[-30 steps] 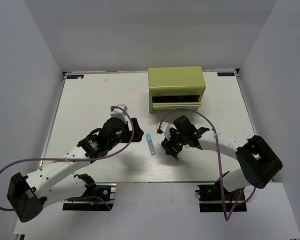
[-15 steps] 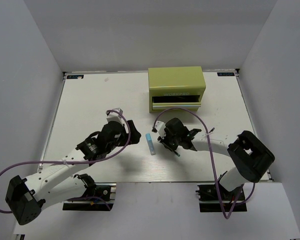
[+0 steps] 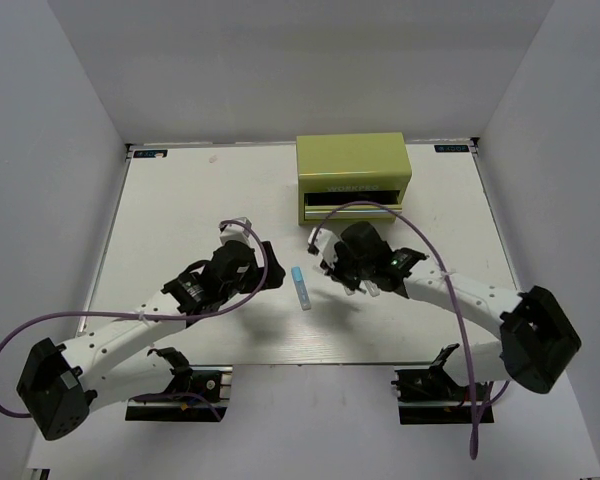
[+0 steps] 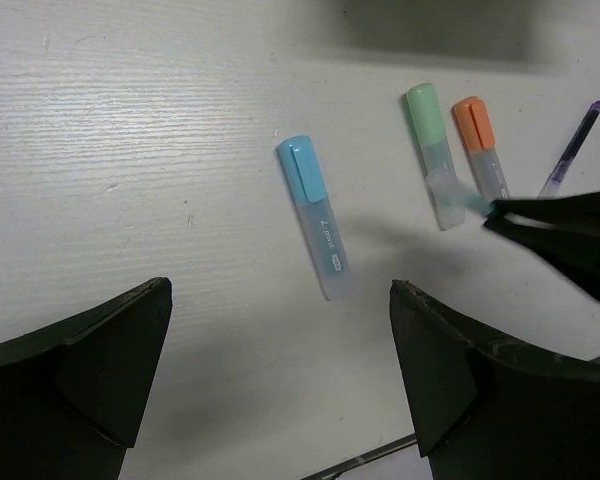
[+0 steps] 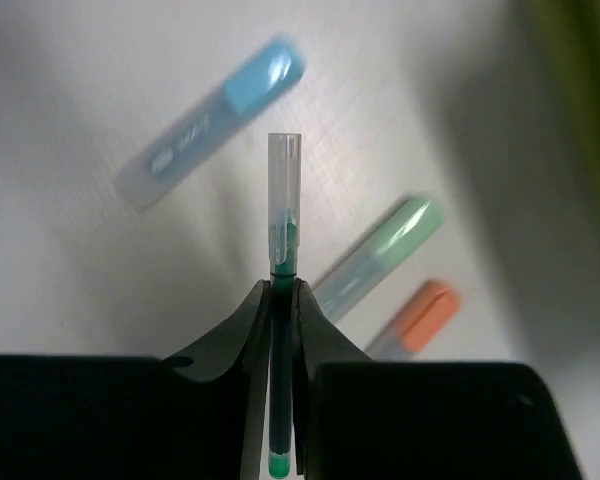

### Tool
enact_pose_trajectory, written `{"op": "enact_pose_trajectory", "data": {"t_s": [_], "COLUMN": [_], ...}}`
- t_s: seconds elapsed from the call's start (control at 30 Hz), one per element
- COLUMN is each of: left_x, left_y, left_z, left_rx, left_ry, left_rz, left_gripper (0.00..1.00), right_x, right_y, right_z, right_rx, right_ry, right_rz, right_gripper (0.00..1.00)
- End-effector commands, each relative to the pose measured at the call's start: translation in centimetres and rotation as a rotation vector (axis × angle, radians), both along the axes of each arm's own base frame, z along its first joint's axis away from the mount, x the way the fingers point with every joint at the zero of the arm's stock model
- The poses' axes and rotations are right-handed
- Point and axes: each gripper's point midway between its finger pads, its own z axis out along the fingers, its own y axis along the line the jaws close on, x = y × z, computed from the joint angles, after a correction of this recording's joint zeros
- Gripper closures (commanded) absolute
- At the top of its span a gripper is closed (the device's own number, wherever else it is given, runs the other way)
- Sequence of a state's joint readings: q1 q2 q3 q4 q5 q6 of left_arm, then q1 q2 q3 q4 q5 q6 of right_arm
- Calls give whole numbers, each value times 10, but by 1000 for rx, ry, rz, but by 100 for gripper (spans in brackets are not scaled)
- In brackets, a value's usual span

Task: Sort the stationery into containers
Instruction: Pick up the pen from the center of the board, then place the pen in the drawer.

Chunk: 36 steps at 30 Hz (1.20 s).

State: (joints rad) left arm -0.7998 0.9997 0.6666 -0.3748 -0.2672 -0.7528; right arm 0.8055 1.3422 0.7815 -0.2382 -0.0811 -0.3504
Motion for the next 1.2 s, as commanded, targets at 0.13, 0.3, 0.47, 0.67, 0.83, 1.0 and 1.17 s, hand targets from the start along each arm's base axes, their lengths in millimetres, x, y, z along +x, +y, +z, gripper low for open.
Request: {"op": "enact_pose_trajectory", "data": {"t_s": [0.13, 0.3, 0.47, 0.67, 0.83, 1.0, 1.17], "left_x": [5, 5, 5, 6, 4, 5, 6], "left_y": [-11, -14, -16, -17, -16, -19, -19], "left_z": [3, 5, 6, 8, 4, 10, 7], "left_rx": [-34, -44, -55, -61, -55, -78, -65], "left_ry": [5, 3, 0, -6, 0, -16, -13], "left_rz": [-19, -26, -34, -34, -34, -42, -47], "left_gripper": [0, 0, 0, 0, 0, 0, 0], "right_x": [65, 98, 123, 143, 155, 158, 173], "right_y": [16, 6, -1, -3, -6, -4, -9], "right_z": [131, 158, 173, 182, 180, 160, 147], "right_rx": [121, 110, 82, 47, 28, 30, 10], "right_ry": [-447, -640, -710, -773, -765, -640, -639], "right_rz": [75, 80, 143, 300, 378, 445, 430], "right_gripper": [100, 100, 100, 100, 100, 100, 100]}}
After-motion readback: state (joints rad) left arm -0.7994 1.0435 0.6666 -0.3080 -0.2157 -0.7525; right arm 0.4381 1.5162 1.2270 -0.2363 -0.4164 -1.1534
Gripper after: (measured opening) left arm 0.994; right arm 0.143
